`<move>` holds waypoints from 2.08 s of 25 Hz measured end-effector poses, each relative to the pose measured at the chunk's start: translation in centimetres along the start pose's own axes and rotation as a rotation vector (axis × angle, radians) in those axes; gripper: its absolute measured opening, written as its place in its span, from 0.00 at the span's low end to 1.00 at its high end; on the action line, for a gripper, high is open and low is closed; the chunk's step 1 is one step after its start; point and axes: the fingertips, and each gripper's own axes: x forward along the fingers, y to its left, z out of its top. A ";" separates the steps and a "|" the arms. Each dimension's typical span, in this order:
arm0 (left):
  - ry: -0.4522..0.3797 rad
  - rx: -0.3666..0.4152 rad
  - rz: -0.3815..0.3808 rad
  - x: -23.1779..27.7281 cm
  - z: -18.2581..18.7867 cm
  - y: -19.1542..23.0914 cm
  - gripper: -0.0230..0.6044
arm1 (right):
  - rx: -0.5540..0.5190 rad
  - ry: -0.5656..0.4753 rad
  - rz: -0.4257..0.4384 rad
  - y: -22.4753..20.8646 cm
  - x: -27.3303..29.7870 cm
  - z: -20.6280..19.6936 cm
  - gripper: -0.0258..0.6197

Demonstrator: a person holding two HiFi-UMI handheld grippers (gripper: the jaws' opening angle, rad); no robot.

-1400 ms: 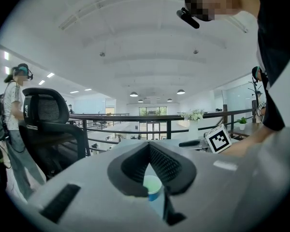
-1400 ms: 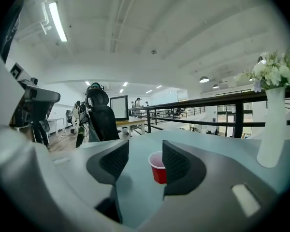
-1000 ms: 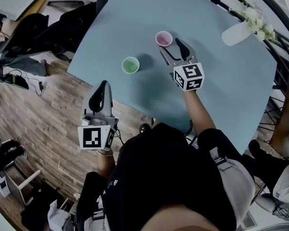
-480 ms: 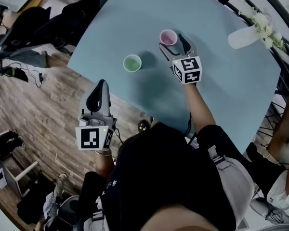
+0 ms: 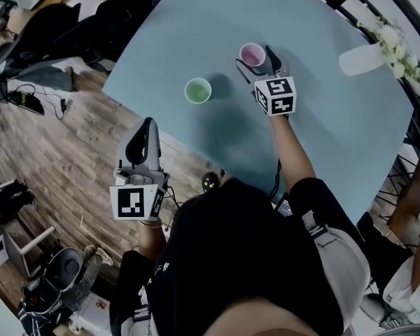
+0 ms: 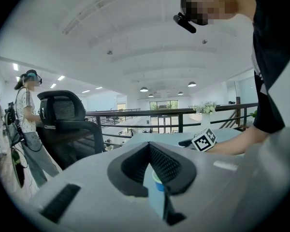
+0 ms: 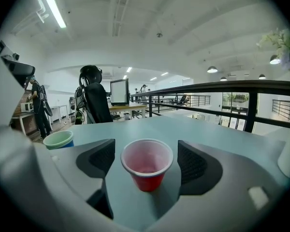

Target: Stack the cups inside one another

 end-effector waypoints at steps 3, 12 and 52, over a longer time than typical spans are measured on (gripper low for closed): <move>0.008 0.001 0.009 -0.1 -0.2 0.3 0.02 | 0.007 0.008 -0.004 -0.1 0.5 -0.4 0.66; 0.017 -0.003 0.034 -0.5 -0.4 0.8 0.02 | -0.008 0.020 -0.017 -0.3 0.9 -0.7 0.59; -0.091 -0.035 0.092 -7.3 0.9 0.8 0.02 | -0.096 -0.110 0.272 14.5 -4.9 7.5 0.59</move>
